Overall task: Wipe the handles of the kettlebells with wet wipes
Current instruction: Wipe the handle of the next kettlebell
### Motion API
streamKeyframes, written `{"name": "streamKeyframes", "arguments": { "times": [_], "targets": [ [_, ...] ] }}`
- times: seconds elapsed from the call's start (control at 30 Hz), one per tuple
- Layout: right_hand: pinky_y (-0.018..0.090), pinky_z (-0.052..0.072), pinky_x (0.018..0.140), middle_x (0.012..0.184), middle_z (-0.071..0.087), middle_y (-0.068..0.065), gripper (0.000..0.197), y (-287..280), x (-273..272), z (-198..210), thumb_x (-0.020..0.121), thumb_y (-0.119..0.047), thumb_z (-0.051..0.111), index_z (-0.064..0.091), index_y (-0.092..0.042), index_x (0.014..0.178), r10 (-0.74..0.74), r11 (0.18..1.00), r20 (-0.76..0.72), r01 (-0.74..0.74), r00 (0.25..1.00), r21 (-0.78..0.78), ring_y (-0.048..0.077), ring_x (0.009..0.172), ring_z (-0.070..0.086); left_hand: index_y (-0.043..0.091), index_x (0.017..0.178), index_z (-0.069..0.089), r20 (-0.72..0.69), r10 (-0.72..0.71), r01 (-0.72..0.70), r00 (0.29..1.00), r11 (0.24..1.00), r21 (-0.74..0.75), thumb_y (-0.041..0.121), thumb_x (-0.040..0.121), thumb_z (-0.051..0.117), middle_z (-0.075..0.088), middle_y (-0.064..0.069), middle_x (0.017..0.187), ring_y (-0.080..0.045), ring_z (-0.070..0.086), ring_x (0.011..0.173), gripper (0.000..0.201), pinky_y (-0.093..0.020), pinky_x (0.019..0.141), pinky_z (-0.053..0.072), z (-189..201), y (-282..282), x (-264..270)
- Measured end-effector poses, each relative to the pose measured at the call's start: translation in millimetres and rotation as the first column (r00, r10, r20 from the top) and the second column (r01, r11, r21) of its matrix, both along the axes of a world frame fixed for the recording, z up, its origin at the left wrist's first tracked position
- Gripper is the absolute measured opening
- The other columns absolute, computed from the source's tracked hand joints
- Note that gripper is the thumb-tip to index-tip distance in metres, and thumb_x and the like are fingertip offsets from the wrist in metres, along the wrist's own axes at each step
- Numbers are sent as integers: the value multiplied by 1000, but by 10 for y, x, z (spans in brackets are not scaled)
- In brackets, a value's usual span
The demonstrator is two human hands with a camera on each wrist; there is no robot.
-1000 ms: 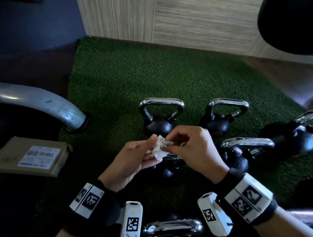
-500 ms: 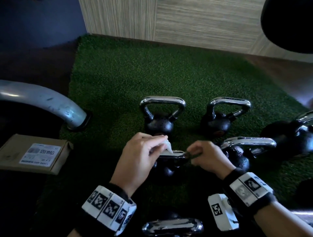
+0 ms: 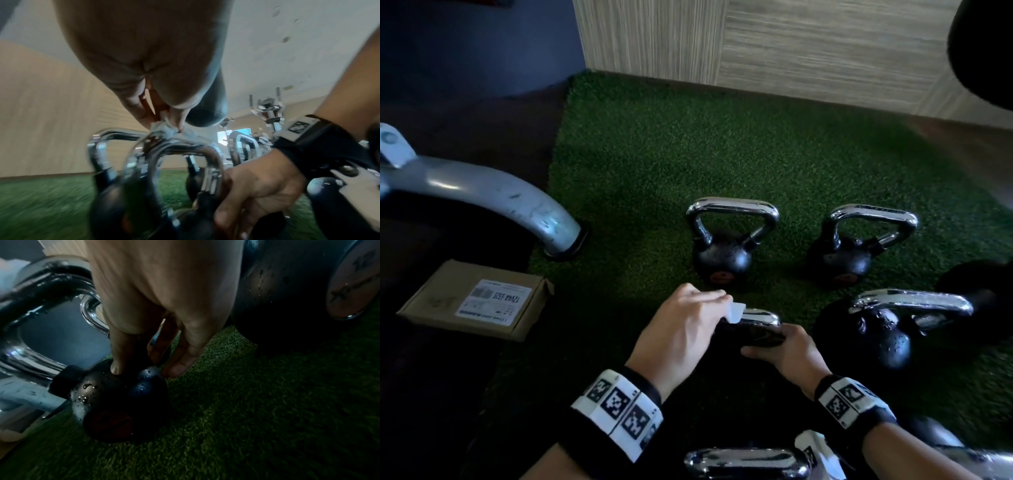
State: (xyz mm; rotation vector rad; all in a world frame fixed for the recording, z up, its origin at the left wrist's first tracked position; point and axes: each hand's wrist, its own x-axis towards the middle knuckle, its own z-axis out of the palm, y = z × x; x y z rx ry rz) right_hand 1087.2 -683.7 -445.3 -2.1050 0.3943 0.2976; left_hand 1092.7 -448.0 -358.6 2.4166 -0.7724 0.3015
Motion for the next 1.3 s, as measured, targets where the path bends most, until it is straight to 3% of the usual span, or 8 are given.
{"name": "streamKeyframes", "arguments": {
  "times": [0.23, 0.37, 0.53, 0.73, 0.87, 0.97, 1.13, 1.3],
  "targets": [
    [32, 59, 87, 80, 78, -18, 29, -54, -31, -60, 60, -37, 98, 78, -42, 79, 11, 1000, 18, -11, 1000, 1, 5, 83, 75, 19, 133, 69, 4, 54, -53, 999, 989, -140, 15, 98, 67, 70, 8, 133, -11, 63, 96, 35, -24, 86, 56, -312, 117, -142],
    [40, 62, 87, 84, 80, -10, 37, -49, -40, -83, 58, -36, 99, 81, -33, 90, -14, 997, -18, 15, 1000, 72, 11, 83, 77, 17, 124, 75, -202, 168, -247, 965, 840, -483, 9, 93, 74, 74, 15, 119, -2, 73, 102, 32, -19, 90, 58, -490, 268, -121],
    [42, 63, 86, 83, 81, -7, 42, -83, -41, -83, 55, -35, 100, 81, -25, 91, -21, 996, -26, 23, 999, 91, 13, 82, 78, 14, 119, 76, -374, 65, -289, 925, 761, -581, 14, 91, 75, 75, 15, 116, 0, 70, 111, 29, -15, 95, 54, -552, 305, -173],
    [41, 62, 88, 82, 80, -9, 44, -69, -17, -127, 51, -41, 100, 80, -27, 89, -42, 997, -18, 43, 999, 58, 12, 83, 77, 27, 106, 82, -648, 77, -473, 757, 749, -463, 23, 93, 75, 78, 15, 108, -2, 71, 109, 15, -42, 104, 55, -938, 332, -119],
    [42, 60, 92, 88, 81, -9, 55, -67, -24, -118, 47, -48, 98, 80, -28, 95, -28, 995, -20, 29, 999, 99, 12, 88, 77, 31, 95, 84, -657, 49, -445, 752, 774, -451, 28, 90, 79, 80, 15, 92, -2, 74, 95, 8, -30, 90, 59, -842, 292, -147],
    [42, 60, 93, 90, 81, -7, 44, -30, -45, -84, 59, -31, 99, 80, -26, 98, -24, 990, -21, 27, 999, 140, 13, 88, 77, 29, 87, 85, -610, 102, -445, 786, 778, -443, 34, 85, 83, 80, 12, 81, -7, 76, 82, 5, -36, 78, 58, -787, 281, -165],
    [44, 61, 86, 84, 80, -5, 36, -65, -20, -90, 58, -15, 97, 80, -27, 88, -2, 999, -6, 2, 1000, 51, 15, 85, 76, 24, 92, 84, -558, 189, -474, 808, 771, -425, 30, 85, 82, 78, 17, 82, 1, 74, 79, 9, -26, 79, 58, -800, 208, -9],
    [29, 60, 69, 78, 77, -8, 37, -45, -44, -89, 78, 0, 75, 79, -36, 77, 205, 975, -13, -206, 979, -88, 0, 71, 70, 16, 102, 82, -525, 311, -528, 792, 781, -333, 37, 87, 80, 80, 7, 93, 5, 69, 81, 26, 1, 73, 45, -792, 10, 353]
  ]
}}
